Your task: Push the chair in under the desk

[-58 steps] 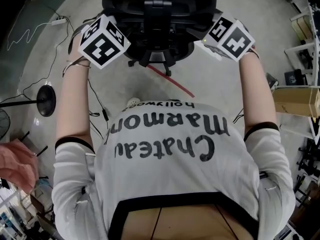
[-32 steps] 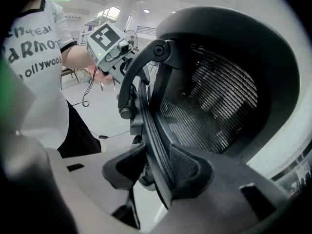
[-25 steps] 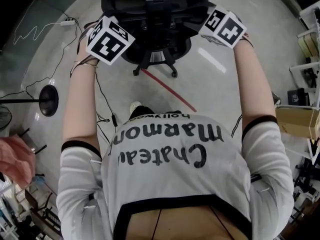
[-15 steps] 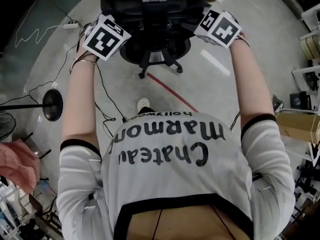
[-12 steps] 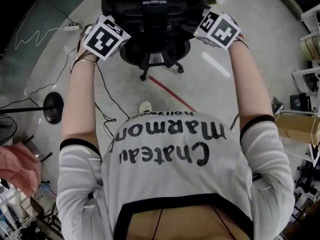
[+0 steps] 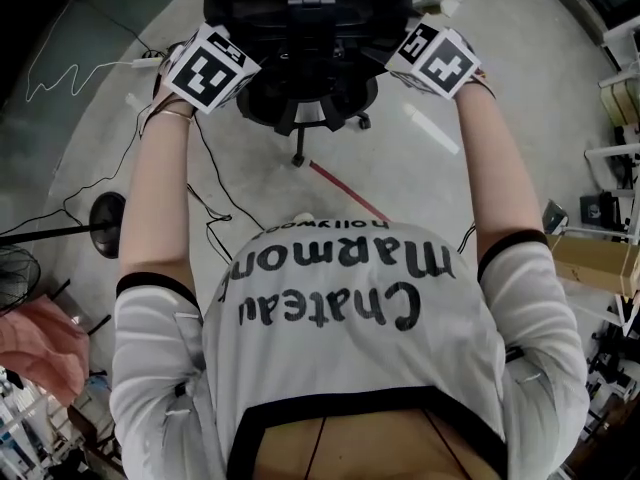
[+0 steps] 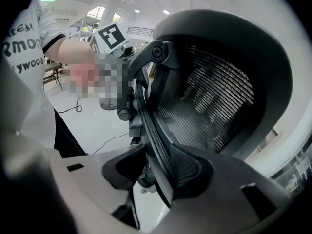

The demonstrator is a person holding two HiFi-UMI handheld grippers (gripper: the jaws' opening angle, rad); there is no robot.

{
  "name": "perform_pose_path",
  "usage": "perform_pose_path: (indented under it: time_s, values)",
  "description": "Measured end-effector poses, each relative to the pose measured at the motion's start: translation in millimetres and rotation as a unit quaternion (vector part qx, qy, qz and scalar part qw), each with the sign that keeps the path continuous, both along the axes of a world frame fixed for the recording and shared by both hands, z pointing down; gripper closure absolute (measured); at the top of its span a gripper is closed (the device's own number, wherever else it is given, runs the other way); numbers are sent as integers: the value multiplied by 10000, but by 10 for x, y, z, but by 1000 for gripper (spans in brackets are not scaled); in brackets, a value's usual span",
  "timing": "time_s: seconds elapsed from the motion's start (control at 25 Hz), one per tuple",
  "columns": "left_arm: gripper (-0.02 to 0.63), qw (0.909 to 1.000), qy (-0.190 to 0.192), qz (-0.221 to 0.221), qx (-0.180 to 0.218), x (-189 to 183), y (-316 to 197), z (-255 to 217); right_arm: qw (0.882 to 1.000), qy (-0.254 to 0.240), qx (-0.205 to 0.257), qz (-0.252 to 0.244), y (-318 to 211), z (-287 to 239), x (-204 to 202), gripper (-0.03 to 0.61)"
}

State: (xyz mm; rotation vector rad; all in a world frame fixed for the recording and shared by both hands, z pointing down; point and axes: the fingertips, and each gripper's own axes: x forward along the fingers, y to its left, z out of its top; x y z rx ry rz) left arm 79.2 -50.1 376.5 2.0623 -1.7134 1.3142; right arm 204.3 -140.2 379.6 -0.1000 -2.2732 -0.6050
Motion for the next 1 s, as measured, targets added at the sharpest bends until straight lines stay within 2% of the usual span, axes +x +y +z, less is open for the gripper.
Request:
perform_pose_path:
  time_s: [0.68,1.0]
  values:
    - [407,9997,-104,185,138,-66,-98,60,9979,-317,92,555,-76,70,-62,385]
    - [405,9996,25,235,169,-920,-450,32,9976,-313,48,621,-426,42,-918,380]
